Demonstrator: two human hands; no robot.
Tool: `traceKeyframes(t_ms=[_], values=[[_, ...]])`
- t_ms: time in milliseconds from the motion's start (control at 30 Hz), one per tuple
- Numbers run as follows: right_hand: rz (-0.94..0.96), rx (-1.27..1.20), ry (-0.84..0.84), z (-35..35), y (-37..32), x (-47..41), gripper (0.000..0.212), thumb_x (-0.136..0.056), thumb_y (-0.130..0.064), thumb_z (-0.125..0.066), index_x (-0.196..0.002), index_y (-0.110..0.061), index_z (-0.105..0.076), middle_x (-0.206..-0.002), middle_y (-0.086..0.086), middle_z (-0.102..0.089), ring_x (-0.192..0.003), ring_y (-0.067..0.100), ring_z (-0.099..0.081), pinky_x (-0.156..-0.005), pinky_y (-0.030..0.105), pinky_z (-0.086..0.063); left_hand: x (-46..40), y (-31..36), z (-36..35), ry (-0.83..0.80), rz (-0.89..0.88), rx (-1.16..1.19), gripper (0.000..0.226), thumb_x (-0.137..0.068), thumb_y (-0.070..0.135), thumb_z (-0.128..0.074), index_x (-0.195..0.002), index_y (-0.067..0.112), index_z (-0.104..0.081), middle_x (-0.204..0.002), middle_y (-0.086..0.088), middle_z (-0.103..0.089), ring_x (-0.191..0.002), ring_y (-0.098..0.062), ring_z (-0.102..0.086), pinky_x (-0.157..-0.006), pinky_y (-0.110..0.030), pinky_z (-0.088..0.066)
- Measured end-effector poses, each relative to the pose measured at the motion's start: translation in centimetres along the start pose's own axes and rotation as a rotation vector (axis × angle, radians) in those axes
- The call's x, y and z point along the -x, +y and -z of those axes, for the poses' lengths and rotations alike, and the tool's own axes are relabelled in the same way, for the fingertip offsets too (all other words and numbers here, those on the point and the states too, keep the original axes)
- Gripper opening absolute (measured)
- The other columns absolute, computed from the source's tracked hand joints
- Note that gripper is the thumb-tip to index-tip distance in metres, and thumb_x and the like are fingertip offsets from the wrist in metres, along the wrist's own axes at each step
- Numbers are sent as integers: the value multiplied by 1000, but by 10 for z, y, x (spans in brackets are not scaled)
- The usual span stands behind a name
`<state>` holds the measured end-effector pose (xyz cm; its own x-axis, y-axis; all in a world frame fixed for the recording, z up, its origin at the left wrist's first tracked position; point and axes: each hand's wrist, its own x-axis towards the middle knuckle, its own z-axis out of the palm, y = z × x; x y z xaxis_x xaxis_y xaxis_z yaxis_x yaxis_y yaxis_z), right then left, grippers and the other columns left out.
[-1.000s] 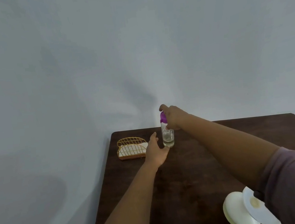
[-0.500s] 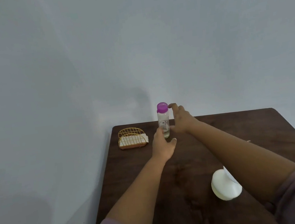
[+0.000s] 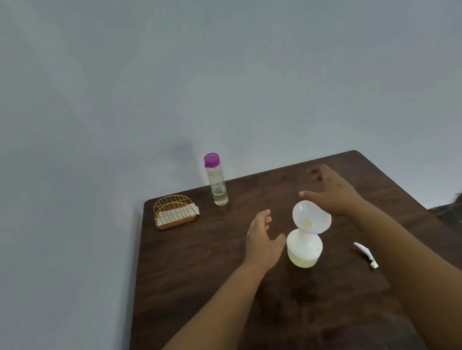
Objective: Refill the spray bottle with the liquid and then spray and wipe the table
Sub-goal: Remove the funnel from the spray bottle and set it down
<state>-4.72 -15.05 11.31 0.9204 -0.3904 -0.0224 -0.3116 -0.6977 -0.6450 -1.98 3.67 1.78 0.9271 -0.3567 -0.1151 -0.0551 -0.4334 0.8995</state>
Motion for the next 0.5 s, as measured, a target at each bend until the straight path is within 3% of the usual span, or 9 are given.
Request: traceKeyframes(t_ms=[133, 300, 400, 500], values=[[-170, -72, -102, -4, 27, 9, 62, -87, -42, -64, -137, -15, -40, -134, 10, -52, -118, 27, -53, -96, 40, -46, 5, -12, -16, -27, 35, -100, 76, -80, 24, -78, -144, 24, -38, -142, 6, -47, -131, -14, -43, -108, -38, -43], [-195, 28, -191, -9, 46, 1, 55, -94, -44, -52, -138, -15, -39, -137, 11, -52, -121, 29, -53, -100, 44, -46, -2, -9, -40, -94, 45, -204, 81, -81, 36, -77, -148, 22, -33, -148, 7, -43, -139, -18, -31, -112, -40, -34], [-155, 79, -232, -11, 53, -6, 39, -97, -36, -48, -129, -14, -48, -129, 12, -57, -93, 22, -61, -79, 33, -53, -9, -4, -56, -105, 34, -220, 79, -81, 41, -76, -146, 23, -35, -147, 5, -44, -137, -21, -32, -109, -42, -36], [-67, 122, -226, -14, 58, -10, 30, -98, -28, -47, -124, -13, -52, -122, 10, -61, -75, 14, -55, -53, 15, -37, -14, 0, -69, -66, 44, -153, 74, -79, 42, -77, -143, 25, -42, -142, 5, -50, -131, -20, -38, -107, -43, -39]])
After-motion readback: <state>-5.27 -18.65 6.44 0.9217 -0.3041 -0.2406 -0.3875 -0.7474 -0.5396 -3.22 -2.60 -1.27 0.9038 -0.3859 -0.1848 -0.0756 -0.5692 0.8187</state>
